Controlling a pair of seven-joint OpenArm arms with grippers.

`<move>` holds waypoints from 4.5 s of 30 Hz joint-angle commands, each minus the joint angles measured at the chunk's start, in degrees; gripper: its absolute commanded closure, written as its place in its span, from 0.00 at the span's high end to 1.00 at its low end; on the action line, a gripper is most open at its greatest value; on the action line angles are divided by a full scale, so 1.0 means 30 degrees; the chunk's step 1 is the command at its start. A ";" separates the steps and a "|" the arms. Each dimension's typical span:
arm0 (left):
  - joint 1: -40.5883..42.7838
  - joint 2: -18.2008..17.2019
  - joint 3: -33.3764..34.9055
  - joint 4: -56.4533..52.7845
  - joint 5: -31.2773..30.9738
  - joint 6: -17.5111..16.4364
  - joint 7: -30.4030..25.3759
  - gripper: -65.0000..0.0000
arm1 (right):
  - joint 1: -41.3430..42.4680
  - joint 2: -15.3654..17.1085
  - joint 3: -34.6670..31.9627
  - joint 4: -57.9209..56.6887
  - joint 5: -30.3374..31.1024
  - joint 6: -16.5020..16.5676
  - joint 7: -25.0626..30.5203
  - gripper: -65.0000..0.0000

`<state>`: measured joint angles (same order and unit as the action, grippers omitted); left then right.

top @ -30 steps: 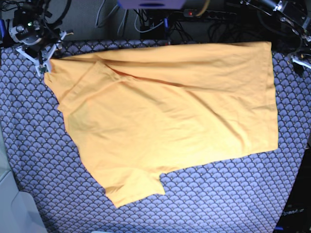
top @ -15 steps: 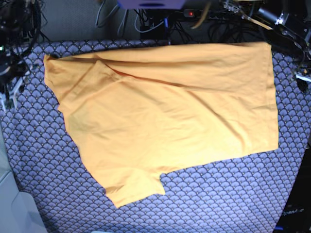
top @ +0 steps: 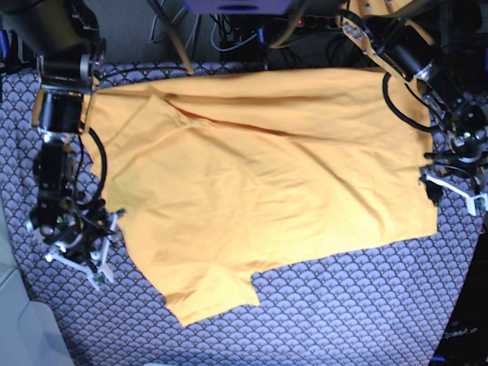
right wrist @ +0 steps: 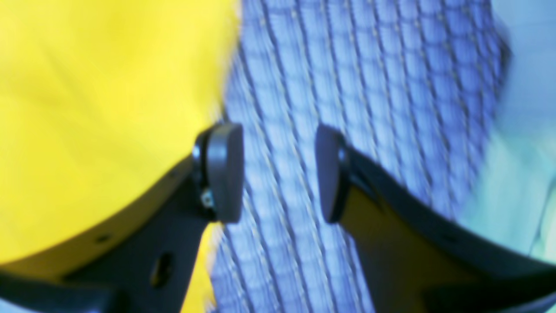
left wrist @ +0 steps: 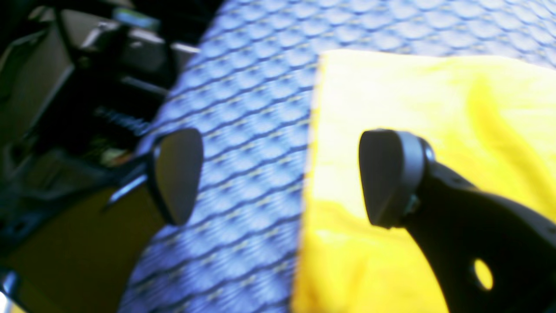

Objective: Fold the T-shirt properly
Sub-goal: 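Move both grippers down to the two hem corners of the shirt, then close both grippers on the hem corners of the shirt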

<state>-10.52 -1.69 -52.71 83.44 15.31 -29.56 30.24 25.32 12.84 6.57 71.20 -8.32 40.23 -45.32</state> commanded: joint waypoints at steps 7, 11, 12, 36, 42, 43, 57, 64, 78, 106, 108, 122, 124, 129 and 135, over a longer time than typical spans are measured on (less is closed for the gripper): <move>-0.0228 0.0081 0.0529 0.0773 -0.0078 0.1107 0.0807 0.84 | 0.5669 0.0218 -0.0446 -1.0473 -0.0056 -0.0076 0.5334 0.43; 0.0094 0.0140 0.0529 0.2326 -0.0049 0.1077 0.1686 0.84 | 0.8014 0.0335 -0.1032 -1.5836 -0.0056 -0.0076 0.9056 0.43; 0.0329 0.0110 0.0588 0.2707 -0.0166 0.1077 0.1862 0.84 | 0.8395 0.0452 -0.1237 -1.6773 -0.0056 -0.0076 0.9759 0.43; 0.2321 0.0169 0.0500 0.3879 -0.0195 0.1077 0.1715 0.84 | 0.6402 0.0863 -0.1325 -1.8033 -0.0026 -0.0076 1.4975 0.43; 0.2585 0.0198 0.0500 0.4465 -0.0195 0.1077 0.1832 0.84 | 0.6490 0.0921 -0.1325 -1.8004 0.0003 -0.0076 1.5004 0.43; 0.2673 0.0198 0.0500 0.4583 -0.0195 0.1077 0.1744 0.84 | 0.6519 0.0921 -0.1325 -1.8004 0.0003 -0.0076 1.5151 0.43; 0.3142 0.0609 0.0500 0.5432 -0.0224 0.1077 0.1862 0.84 | 0.6519 0.0863 -0.0299 -1.8004 0.0032 -0.0999 1.6206 0.48; 0.3171 0.0638 0.0500 0.5491 -0.0224 0.1077 0.1862 0.84 | 0.6490 0.0833 -0.0241 -1.8033 0.0032 -0.1204 1.6206 0.49; 0.3523 0.0872 0.0470 0.5491 -0.0224 0.1077 0.1715 0.84 | 0.6402 0.0335 -0.0358 -1.8092 0.0003 -0.4428 1.6206 0.49; 0.3874 0.1253 0.0207 0.5462 -0.0137 0.1077 0.1862 0.83 | 0.5435 -0.0398 -0.0416 -1.8121 -0.0056 -0.4398 1.5971 0.48; 0.3874 0.1253 0.0207 0.5462 -0.0166 0.1077 0.1862 0.83 | 0.5435 -0.0398 -0.0329 -1.8092 -0.0026 -0.4398 1.5971 0.48; 0.3845 0.1283 0.0236 0.5403 -0.0195 0.1077 0.1862 0.83 | 0.5259 -0.0427 -0.0387 -1.8092 -0.0026 -0.4486 1.5971 0.41; 0.3816 0.1283 0.0295 0.5403 -0.0195 0.1077 0.1862 0.83 | 0.5113 -0.0427 -0.0387 -1.8033 -0.0026 -0.4457 1.6001 0.27; 0.3669 0.1312 0.0324 0.5286 -0.0195 0.1077 0.1862 0.83 | 0.5113 -0.0398 -0.0387 -1.8004 -0.0026 -0.4457 1.6001 0.00; 0.3376 0.1312 0.0295 0.5257 -0.0195 0.1077 0.1862 0.83 | 0.5025 -0.0046 -0.0299 -1.6891 -0.0026 -0.4457 1.6147 0.00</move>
<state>0.36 2.72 -51.81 98.35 15.16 -26.68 37.08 38.65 11.75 5.48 19.66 -9.02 26.92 1.89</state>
